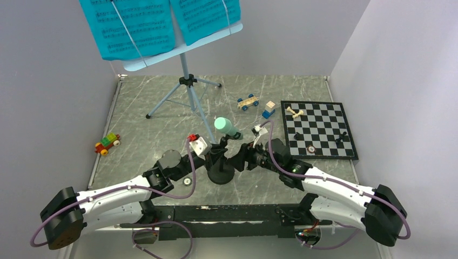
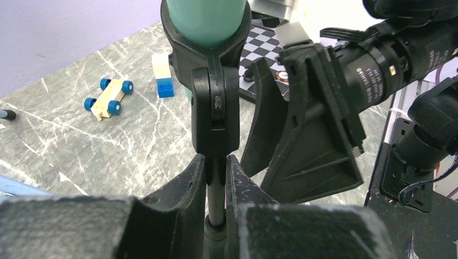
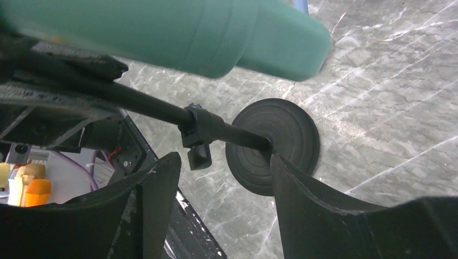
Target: Pack up the instrument practice props
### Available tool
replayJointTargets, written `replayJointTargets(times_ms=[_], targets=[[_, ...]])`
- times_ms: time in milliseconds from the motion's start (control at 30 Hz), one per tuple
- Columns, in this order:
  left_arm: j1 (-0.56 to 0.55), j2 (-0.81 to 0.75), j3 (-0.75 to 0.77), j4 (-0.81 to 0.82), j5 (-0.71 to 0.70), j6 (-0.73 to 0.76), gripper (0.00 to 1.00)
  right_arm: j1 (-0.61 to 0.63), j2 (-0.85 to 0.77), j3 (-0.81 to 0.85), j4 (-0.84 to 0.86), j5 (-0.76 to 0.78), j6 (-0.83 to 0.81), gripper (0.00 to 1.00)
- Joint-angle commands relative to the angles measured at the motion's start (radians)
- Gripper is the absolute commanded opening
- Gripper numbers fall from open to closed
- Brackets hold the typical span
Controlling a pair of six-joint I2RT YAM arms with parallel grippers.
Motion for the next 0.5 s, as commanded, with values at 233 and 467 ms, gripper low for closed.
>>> replayJointTargets(times_ms=[233,467], targets=[[-0.072,0.012,0.031,0.023,-0.086,0.029,0.00,0.006,0.072,0.011,0.120,-0.018,-0.006,0.54],[-0.072,0.014,0.031,0.008,-0.130,0.019,0.00,0.012,0.108,0.020,0.117,-0.030,-0.038,0.40]])
